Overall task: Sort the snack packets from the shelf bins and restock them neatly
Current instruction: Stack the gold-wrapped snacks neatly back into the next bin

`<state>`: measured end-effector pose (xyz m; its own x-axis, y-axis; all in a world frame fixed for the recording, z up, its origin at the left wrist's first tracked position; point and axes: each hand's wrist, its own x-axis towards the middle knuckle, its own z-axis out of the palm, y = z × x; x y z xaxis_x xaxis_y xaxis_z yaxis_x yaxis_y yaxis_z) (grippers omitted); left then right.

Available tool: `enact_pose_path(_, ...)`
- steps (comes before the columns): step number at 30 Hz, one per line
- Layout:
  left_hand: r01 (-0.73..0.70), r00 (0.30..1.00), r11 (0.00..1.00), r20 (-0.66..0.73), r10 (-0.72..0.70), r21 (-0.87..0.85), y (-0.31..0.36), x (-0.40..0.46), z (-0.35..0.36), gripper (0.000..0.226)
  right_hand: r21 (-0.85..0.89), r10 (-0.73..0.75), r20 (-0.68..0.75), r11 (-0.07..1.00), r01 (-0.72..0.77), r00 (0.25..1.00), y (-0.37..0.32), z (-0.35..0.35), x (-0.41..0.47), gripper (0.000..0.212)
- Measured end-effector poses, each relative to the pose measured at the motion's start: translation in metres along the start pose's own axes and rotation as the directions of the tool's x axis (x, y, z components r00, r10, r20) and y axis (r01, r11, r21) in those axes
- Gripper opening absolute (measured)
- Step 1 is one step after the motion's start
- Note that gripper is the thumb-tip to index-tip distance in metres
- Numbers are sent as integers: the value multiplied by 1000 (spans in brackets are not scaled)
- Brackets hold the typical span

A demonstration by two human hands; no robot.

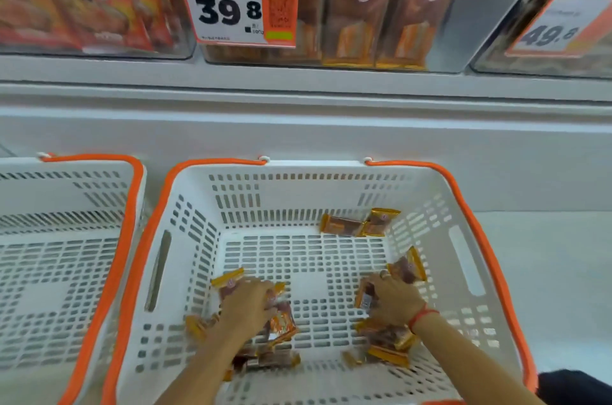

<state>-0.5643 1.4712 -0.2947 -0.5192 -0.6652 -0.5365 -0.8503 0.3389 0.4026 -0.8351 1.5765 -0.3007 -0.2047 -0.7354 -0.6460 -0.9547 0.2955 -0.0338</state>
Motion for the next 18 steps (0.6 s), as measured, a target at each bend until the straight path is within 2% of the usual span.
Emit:
enact_pose_path(3,-58,990,988,136,38,145,-3,6,15,56,-7,69,-61,998,-69,996,0,18,7,63)
enact_pose_path(6,-42,991,931,131,-6,364,-3,11,25,81,-23,68,-73,997,-70,995,2,24,13,60)
enact_pose_path(7,-4,993,921,114,-44,390,-3,14,27,89,10,53,-71,999,-52,996,3,22,14,56)
enact_pose_path(9,47,988,926,117,-97,375,-3,18,25,96,286,36,-36,958,-24,999,2,11,14,42)
enact_pose_path(10,51,989,936,110,-95,349,-2,19,23,93,534,63,-17,844,-44,998,0,4,15,27)
enact_pose_path(11,45,993,957,96,-75,286,-1,19,19,87,776,86,21,627,-70,996,-7,-9,11,13)
enact_pose_path(12,42,997,985,60,-52,165,1,19,16,78,923,126,77,365,-118,989,-13,-19,10,16)
enact_pose_path(13,40,999,999,17,-40,0,3,19,12,68,981,149,124,132,-144,981,-18,-28,8,24)
enact_pose_path(14,50,998,978,-18,-55,-203,7,18,6,56,990,137,141,-26,-139,981,-23,-36,5,27)
enact_pose_path(15,48,996,919,-51,-73,-390,13,17,-1,45,982,99,145,-136,-131,984,-30,-45,-1,29)
enact_pose_path(16,41,992,848,-78,-97,-529,20,15,-10,36,977,34,113,-186,-105,993,-34,-50,-5,31)
enact_pose_path(18,22,991,732,-83,-108,-681,36,10,-26,18,975,-101,12,-220,-35,995,-43,-65,-20,29)
